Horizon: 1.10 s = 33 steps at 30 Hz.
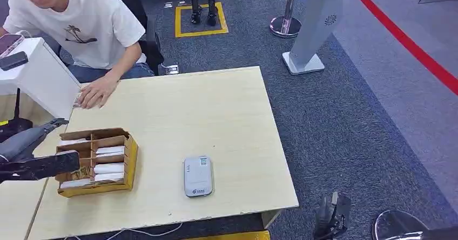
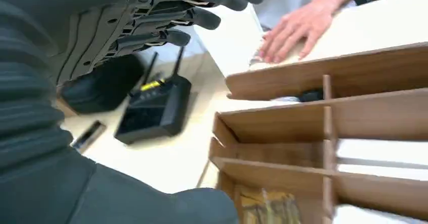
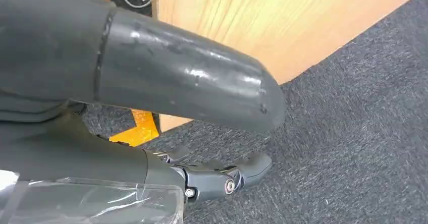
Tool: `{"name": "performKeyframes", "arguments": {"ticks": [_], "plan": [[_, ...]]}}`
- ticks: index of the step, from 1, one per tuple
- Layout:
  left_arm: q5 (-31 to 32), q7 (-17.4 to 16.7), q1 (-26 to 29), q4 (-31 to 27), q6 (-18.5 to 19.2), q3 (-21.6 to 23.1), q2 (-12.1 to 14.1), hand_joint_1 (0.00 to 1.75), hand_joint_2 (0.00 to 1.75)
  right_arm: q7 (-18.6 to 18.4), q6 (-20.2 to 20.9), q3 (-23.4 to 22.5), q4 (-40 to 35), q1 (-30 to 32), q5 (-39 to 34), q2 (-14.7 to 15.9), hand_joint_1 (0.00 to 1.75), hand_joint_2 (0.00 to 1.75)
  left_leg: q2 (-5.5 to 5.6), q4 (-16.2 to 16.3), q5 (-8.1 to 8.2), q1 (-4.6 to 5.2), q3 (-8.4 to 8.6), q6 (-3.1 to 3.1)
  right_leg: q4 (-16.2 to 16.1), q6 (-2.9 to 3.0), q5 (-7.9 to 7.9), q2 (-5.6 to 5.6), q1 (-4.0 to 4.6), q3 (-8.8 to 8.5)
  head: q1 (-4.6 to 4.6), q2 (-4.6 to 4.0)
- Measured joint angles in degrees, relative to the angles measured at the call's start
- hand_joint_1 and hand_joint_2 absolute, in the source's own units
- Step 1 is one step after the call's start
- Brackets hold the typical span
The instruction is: Pass the card to the sensor for recognition and then transmit it.
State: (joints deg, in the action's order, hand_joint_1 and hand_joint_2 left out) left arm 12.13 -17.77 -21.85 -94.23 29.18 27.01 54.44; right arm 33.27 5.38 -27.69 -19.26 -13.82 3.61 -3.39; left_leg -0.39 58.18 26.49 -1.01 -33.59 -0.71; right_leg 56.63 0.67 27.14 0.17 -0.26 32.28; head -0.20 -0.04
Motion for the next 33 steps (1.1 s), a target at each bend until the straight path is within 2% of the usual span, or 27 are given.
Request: {"name": "performKeyframes", "arguments": {"ticks": [13, 23, 27, 33], "plan": [[-0.8, -0.2, -2.6, 0.4, 0.2, 3.5, 0.9, 0.0, 1.75, -0.2, -0.4, 0.2, 0.0, -0.2, 0.0, 0.0, 0.0, 0.0, 0.0, 0.0, 0.0, 0.0, 0.0, 0.0, 0.0, 0.0, 0.0, 0.0, 0.0, 0.0, 0.0, 0.0], [-2.7, -0.6, -5.1, 1.0, -1.7, 6.3, 1.4, 0.0, 1.75, -0.1, -0.6, 0.4, 0.1, -0.8, -0.6, 0.0, 0.0, 0.0, 0.0, 0.0, 0.0, 0.0, 0.0, 0.0, 0.0, 0.0, 0.0, -0.01, 0.0, 0.0, -0.02, 0.0], [-4.4, -0.6, -5.3, 1.1, -4.2, 7.7, 2.2, 0.0, 1.75, 0.0, -0.6, 0.7, 0.3, -0.9, -1.2, 0.0, 0.0, 0.0, -0.02, 0.0, 0.0, 0.0, 0.0, 0.0, 0.0, 0.0, 0.0, -0.03, 0.0, 0.0, 0.0, 0.0], [-6.8, -2.6, -1.1, -2.0, -8.9, 8.3, 6.1, 0.0, 1.75, 0.3, -0.6, 0.9, 0.5, -0.8, -1.9, 0.0, 0.0, 0.0, -0.09, 0.0, 0.01, 0.0, 0.0, 0.0, 0.0, 0.01, 0.01, -0.12, 0.0, 0.02, -0.02, 0.0]]}}
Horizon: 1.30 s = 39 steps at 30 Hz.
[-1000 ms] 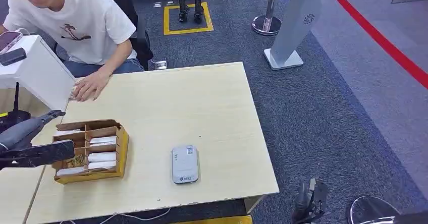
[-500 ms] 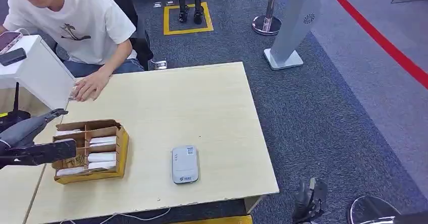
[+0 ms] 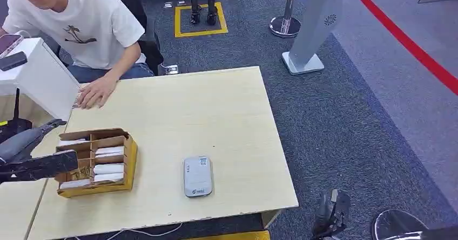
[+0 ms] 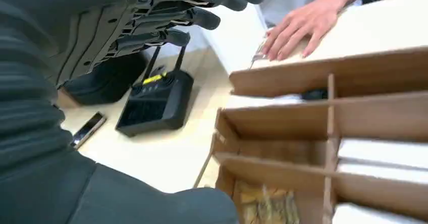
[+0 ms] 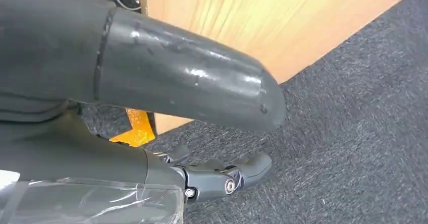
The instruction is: Pass the card to the sensor for recognition and then transmit it.
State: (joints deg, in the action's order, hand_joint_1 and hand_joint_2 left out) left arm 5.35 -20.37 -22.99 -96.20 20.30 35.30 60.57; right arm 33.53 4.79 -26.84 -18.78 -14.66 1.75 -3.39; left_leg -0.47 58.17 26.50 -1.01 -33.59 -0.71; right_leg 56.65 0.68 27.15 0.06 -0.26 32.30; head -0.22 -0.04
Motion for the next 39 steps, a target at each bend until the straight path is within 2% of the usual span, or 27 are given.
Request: {"name": "performKeyframes", "arguments": {"ticks": [4, 5, 8, 10, 12, 14, 16, 19, 23, 26, 32, 39], "plan": [[-3.5, -3.7, 7.3, -5.5, -4.7, -1.9, 5.1, 0.0, 1.75, 0.0, 0.3, 0.0, 0.1, 0.1, -0.6, 0.0, 0.0, 0.0, -0.17, 0.0, 0.03, 0.0, 0.0, -0.01, 0.0, 0.0, 0.01, -0.14, 0.0, 0.01, 0.02, 0.0], [-4.4, -5.0, 10.7, -7.7, -6.7, -3.2, 7.6, 0.0, 1.75, 0.0, 0.3, 0.0, 0.2, 0.1, -0.7, 0.0, 0.0, 0.0, -0.24, 0.0, 0.04, -0.01, 0.0, 0.0, 0.0, 0.01, 0.01, -0.21, 0.02, 0.04, 0.02, 0.0], [-5.8, -9.0, 23.4, -14.4, -13.2, -9.8, 13.3, 0.0, 1.75, 0.2, 0.7, 0.0, 0.3, 0.6, -0.8, 0.0, 0.0, 0.0, -0.28, 0.0, 0.07, -0.01, -0.01, 0.03, 0.0, 0.0, 0.02, -0.25, 0.02, 0.07, 0.0, 0.0], [-5.2, -11.2, 33.4, -18.6, -14.4, -16.7, 15.4, 0.0, 1.75, 0.3, 0.8, 0.0, 0.4, 0.7, -1.2, 0.0, 0.0, 0.0, -0.23, 0.0, 0.07, 0.01, -0.01, 0.04, 0.0, -0.01, 0.04, -0.16, 0.0, 0.04, 0.02, 0.0], [-3.6, -12.5, 44.5, -22.9, -11.7, -26.4, 15.2, 0.0, 1.75, 0.7, 0.9, 0.0, 0.4, 0.8, -1.6, 0.0, 0.0, 0.0, -0.24, 0.0, 0.07, 0.02, -0.01, 0.04, 0.0, -0.01, 0.04, -0.17, -0.02, 0.06, 0.11, 0.0], [-2.6, -13.0, 52.9, -26.4, -10.2, -34.5, 14.2, 0.0, 1.75, 0.8, 0.9, 0.0, 0.5, 0.9, -1.7, 0.0, 0.0, 0.0, -0.22, 0.0, 0.07, 0.0, -0.04, 0.04, 0.0, -0.02, 0.04, -0.14, 0.01, 0.03, 0.02, 0.0], [-2.0, -13.5, 58.8, -29.2, -9.4, -41.0, 13.1, 0.0, 1.75, 0.9, 0.9, 0.0, 0.5, 0.9, -1.7, 0.0, 0.0, 0.0, -0.18, 0.0, 0.07, 0.01, -0.04, 0.05, 0.0, -0.02, 0.03, -0.1, 0.0, 0.0, 0.02, 0.0], [-0.9, -13.1, 64.3, -31.5, -9.5, -46.6, 11.3, 0.0, 1.75, 0.9, 0.9, 0.0, 0.5, 1.1, -1.7, 0.0, 0.0, 0.0, -0.11, 0.0, 0.07, 0.0, -0.04, 0.05, 0.0, -0.02, 0.03, -0.01, 0.01, -0.03, 0.04, 0.0], [0.6, -11.8, 66.0, -32.0, -10.2, -47.9, 9.2, 0.0, 1.75, 0.9, 0.9, 0.1, 0.5, 1.1, -1.7, 0.0, 0.0, 0.0, 0.05, 0.0, 0.05, 0.0, -0.03, 0.04, 0.0, -0.02, 0.03, 0.13, 0.01, -0.06, 0.04, 0.0], [1.2, -10.5, 64.8, -31.9, -10.2, -47.0, 7.9, 0.0, 1.75, 0.8, 0.9, 0.2, 0.5, 1.1, -1.6, 0.0, 0.0, 0.0, 0.13, 0.0, 0.05, -0.01, -0.04, 0.04, 0.0, -0.02, 0.03, 0.21, 0.01, -0.06, 0.02, 0.0], [2.1, -7.6, 57.2, -28.8, -7.9, -42.0, 5.3, 0.0, 1.75, 0.7, 0.9, 0.2, 0.7, 1.1, -1.6, 0.0, 0.0, 0.0, 0.17, 0.0, 0.05, 0.0, -0.05, 0.04, 0.0, -0.02, 0.03, 0.31, 0.01, -0.08, 0.04, 0.0], [5.0, -4.1, 46.3, -22.1, -4.2, -34.7, 1.5, 0.0, 1.75, 0.4, 0.8, 0.2, 0.8, 0.9, -1.4, 0.0, 0.0, 0.0, 0.29, 0.0, 0.02, 0.0, -0.05, 0.04, 0.0, -0.02, 0.03, 0.41, 0.01, -0.13, 0.02, 0.0]]}}
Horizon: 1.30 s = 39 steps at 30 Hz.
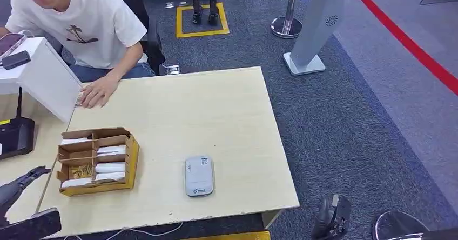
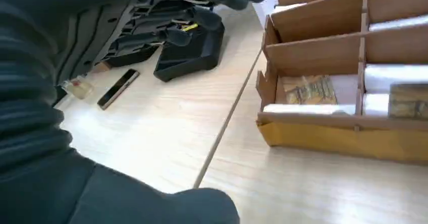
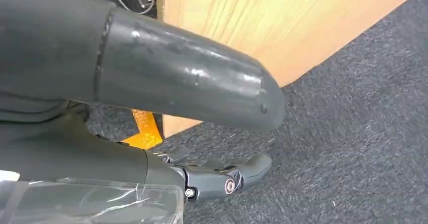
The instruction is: Pass the card to the sensor for recognition and then transmit it.
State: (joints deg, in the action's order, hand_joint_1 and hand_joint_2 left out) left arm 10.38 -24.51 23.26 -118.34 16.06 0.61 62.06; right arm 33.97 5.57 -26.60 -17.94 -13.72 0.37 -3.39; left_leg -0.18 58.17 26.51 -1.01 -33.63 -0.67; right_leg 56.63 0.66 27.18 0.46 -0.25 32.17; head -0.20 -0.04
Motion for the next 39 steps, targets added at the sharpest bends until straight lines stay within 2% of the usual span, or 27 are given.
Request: {"name": "performKeyframes", "arguments": {"ticks": [6, 12, 21, 36, 39], "plan": [[3.2, 3.6, -8.4, 7.6, 1.4, 5.8, -4.4, 0.0, 1.75, -0.3, -0.1, 0.3, 0.0, -0.2, 0.1, 0.0, 0.0, 0.0, 0.01, 0.0, 0.0, 0.0, 0.01, 0.0, 0.0, 0.0, 0.0, 0.0, 0.0, 0.01, 0.04, 0.0], [3.6, 4.2, -11.3, 11.1, 1.6, 8.7, -6.5, 0.0, 1.75, -0.3, -0.1, 0.4, 0.0, -0.1, 0.0, 0.0, 0.0, 0.0, -0.02, 0.0, 0.0, 0.0, 0.01, -0.01, 0.0, 0.0, 0.0, -0.04, 0.0, 0.04, 0.02, 0.0], [3.7, 4.2, -12.4, 13.1, 1.6, 10.1, -7.4, 0.0, 1.75, -0.3, -0.1, 0.8, 0.3, 0.0, 0.2, 0.0, 0.0, 0.0, -0.02, 0.0, 0.0, -0.01, 0.0, -0.01, 0.0, 0.0, 0.0, -0.04, 0.0, 0.06, 0.04, 0.0], [2.8, 4.0, -12.5, 13.6, 1.9, 10.8, -7.4, 0.0, 1.75, -0.3, -0.1, 1.4, 0.5, 0.0, 0.7, 0.0, 0.0, 0.0, -0.03, 0.0, 0.0, 0.0, 0.0, -0.01, 0.0, 0.0, 0.0, -0.06, 0.0, 0.06, 0.04, 0.0], [2.6, 3.7, -13.3, 13.8, 3.3, 11.0, -7.1, 0.0, 1.75, -0.3, -0.1, 1.5, 0.5, 0.0, 0.7, 0.0, 0.0, 0.0, -0.02, 0.0, -0.01, 0.0, 0.01, -0.01, 0.0, 0.0, 0.0, -0.05, 0.0, 0.09, 0.07, 0.0]]}}
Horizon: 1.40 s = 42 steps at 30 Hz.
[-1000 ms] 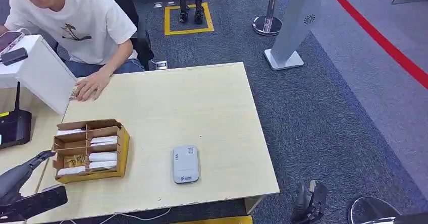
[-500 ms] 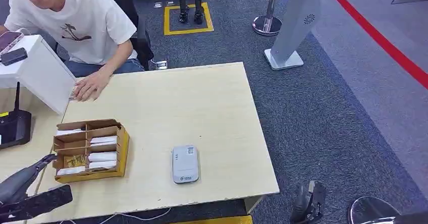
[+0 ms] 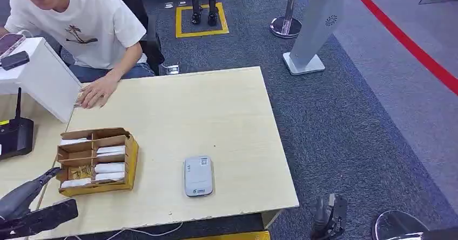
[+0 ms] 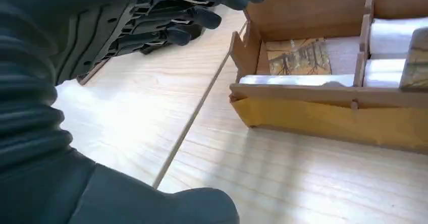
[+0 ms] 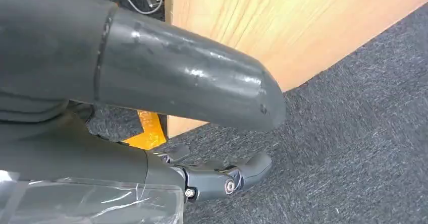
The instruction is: Pass the card to the sensor for recognition and then transmit it.
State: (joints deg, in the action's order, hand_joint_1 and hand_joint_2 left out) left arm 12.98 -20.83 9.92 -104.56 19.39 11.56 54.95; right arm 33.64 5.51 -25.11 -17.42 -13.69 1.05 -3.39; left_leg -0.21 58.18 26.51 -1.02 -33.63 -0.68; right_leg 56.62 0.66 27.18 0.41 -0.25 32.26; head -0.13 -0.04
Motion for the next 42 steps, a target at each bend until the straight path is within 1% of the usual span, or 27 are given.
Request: {"name": "performKeyframes", "arguments": {"ticks": [1, 3, 4, 7, 9, 11, 13, 15, 18, 22, 29, 31, 34, 37, 40, 42], "plan": [[-0.1, 0.0, -1.2, 0.2, 1.4, 0.3, 0.3, 0.0, 1.75, -0.1, 0.1, 0.0, 0.0, 0.0, 0.1, 0.0, 0.0, 0.0, 0.02, 0.0, -0.01, -0.01, -0.01, 0.0, 0.0, 0.0, 0.0, 0.04, 0.0, 0.0, -0.02, 0.0], [-0.1, 0.0, -5.6, 1.7, 4.5, 1.8, 0.5, 0.0, 1.75, -0.4, 0.2, 0.3, 0.0, -0.1, 0.3, 0.0, 0.0, 0.0, 0.14, 0.0, -0.1, 0.0, -0.05, 0.07, 0.0, 0.0, 0.0, 0.2, 0.0, -0.03, -0.04, 0.0], [0.1, 0.2, -8.5, 3.0, 6.1, 3.1, 0.5, 0.0, 1.75, -0.5, 0.2, 0.5, 0.0, -0.2, 0.4, -0.2, 0.0, 0.0, 0.2, 0.0, -0.14, 0.0, -0.06, 0.06, 0.0, 0.0, -0.01, 0.27, 0.0, -0.05, -0.02, 0.0], [0.7, 1.6, -17.5, 7.5, 8.7, 8.4, 0.3, 0.0, 1.75, -0.6, 0.2, 1.1, 0.0, -0.4, 0.4, -0.5, 0.0, 0.0, 0.24, 0.0, -0.21, 0.0, -0.07, 0.02, 0.0, 0.01, -0.1, 0.28, 0.0, -0.05, -0.04, 0.0], [1.4, 2.6, -23.5, 11.4, 9.5, 13.1, -0.4, 0.0, 1.75, -0.7, 0.2, 1.4, 0.0, -0.6, 0.4, -0.8, 0.0, 0.0, 0.22, 0.0, -0.24, 0.0, -0.07, 0.03, 0.0, 0.04, -0.12, 0.27, 0.0, -0.05, -0.07, 0.0], [1.8, 3.5, -27.9, 14.4, 9.9, 16.9, -1.2, 0.0, 1.75, -1.0, 0.2, 1.6, 0.0, -0.9, 0.4, -1.0, 0.0, 0.0, 0.12, 0.0, -0.24, 0.0, -0.05, 0.03, 0.0, 0.09, -0.17, 0.17, 0.0, -0.01, -0.07, 0.0], [2.1, 3.8, -31.1, 16.8, 10.0, 20.2, -2.1, 0.0, 1.75, -1.2, 0.2, 1.8, 0.0, -0.9, 0.4, -1.0, 0.0, 0.0, 0.09, 0.0, -0.24, 0.01, -0.05, 0.03, 0.0, 0.07, -0.18, 0.11, 0.0, 0.0, -0.07, 0.0], [2.1, 4.0, -33.3, 18.5, 10.0, 22.4, -2.8, 0.0, 1.75, -1.2, 0.2, 1.8, 0.0, -1.0, 0.4, -1.1, 0.0, 0.0, 0.06, 0.0, -0.24, 0.01, -0.06, 0.03, 0.0, 0.07, -0.18, 0.07, 0.0, 0.02, -0.07, 0.0], [2.0, 4.4, -35.6, 20.4, 9.9, 25.1, -3.6, 0.0, 1.75, -1.2, 0.2, 1.9, 0.0, -1.0, 0.4, -1.1, 0.0, 0.0, 0.06, 0.0, -0.22, 0.01, -0.07, 0.03, 0.0, 0.07, -0.17, 0.07, 0.0, 0.03, -0.07, 0.0], [1.8, 4.5, -37.8, 21.8, 9.8, 27.3, -4.2, 0.0, 1.75, -1.3, 0.2, 2.1, 0.0, -1.1, 0.4, -1.2, 0.0, 0.0, 0.07, 0.0, -0.21, 0.01, -0.06, 0.02, 0.0, 0.07, -0.16, 0.07, 0.0, 0.03, -0.07, 0.0], [0.4, 4.7, -39.9, 22.6, 9.3, 29.9, -4.7, 0.0, 1.75, -1.3, 0.1, 2.6, 0.0, -1.1, 0.3, -1.3, 0.0, 0.0, 0.05, 0.0, -0.24, 0.01, -0.05, 0.03, 0.0, 0.08, -0.18, 0.06, 0.0, 0.03, -0.04, 0.0], [-1.0, 4.4, -40.1, 22.6, 8.4, 30.3, -4.5, 0.0, 1.75, -1.3, 0.1, 2.6, 0.0, -1.1, 0.2, -1.2, 0.0, 0.0, 0.05, 0.0, -0.24, 0.01, -0.05, 0.03, 0.0, 0.08, -0.18, 0.05, 0.0, 0.03, -0.07, 0.0], [-3.7, 3.3, -40.0, 21.6, 6.1, 31.1, -3.1, 0.0, 1.75, -1.2, 0.1, 2.6, 0.0, -1.1, -0.2, -1.2, 0.0, 0.0, -0.03, 0.0, -0.24, 0.0, -0.06, 0.03, 0.0, 0.08, -0.18, -0.05, 0.01, 0.05, -0.07, 0.0], [-5.9, 2.4, -40.0, 19.9, 3.9, 31.3, -1.2, 0.0, 1.75, -1.1, 0.2, 2.6, 0.1, -1.0, -0.6, -1.2, 0.0, 0.0, -0.05, 0.0, -0.22, -0.01, -0.07, 0.01, 0.0, 0.09, -0.17, -0.07, 0.02, 0.07, -0.07, 0.0], [-8.1, 1.2, -39.1, 17.2, 1.4, 31.3, 1.4, 0.0, 1.75, -1.0, 0.2, 2.6, 0.1, -0.9, -0.9, -1.2, 0.0, 0.0, -0.11, 0.0, -0.21, -0.01, -0.07, 0.01, 0.0, 0.09, -0.16, -0.1, 0.02, 0.08, -0.04, 0.0], [-9.7, 0.2, -37.9, 14.8, 0.0, 31.1, 3.6, 0.0, 1.75, -0.9, 0.1, 2.6, 0.1, -0.8, -1.0, -1.2, 0.0, 0.0, -0.17, 0.0, -0.2, -0.02, -0.07, 0.01, 0.0, 0.09, -0.16, -0.18, 0.02, 0.1, -0.07, 0.0]]}}
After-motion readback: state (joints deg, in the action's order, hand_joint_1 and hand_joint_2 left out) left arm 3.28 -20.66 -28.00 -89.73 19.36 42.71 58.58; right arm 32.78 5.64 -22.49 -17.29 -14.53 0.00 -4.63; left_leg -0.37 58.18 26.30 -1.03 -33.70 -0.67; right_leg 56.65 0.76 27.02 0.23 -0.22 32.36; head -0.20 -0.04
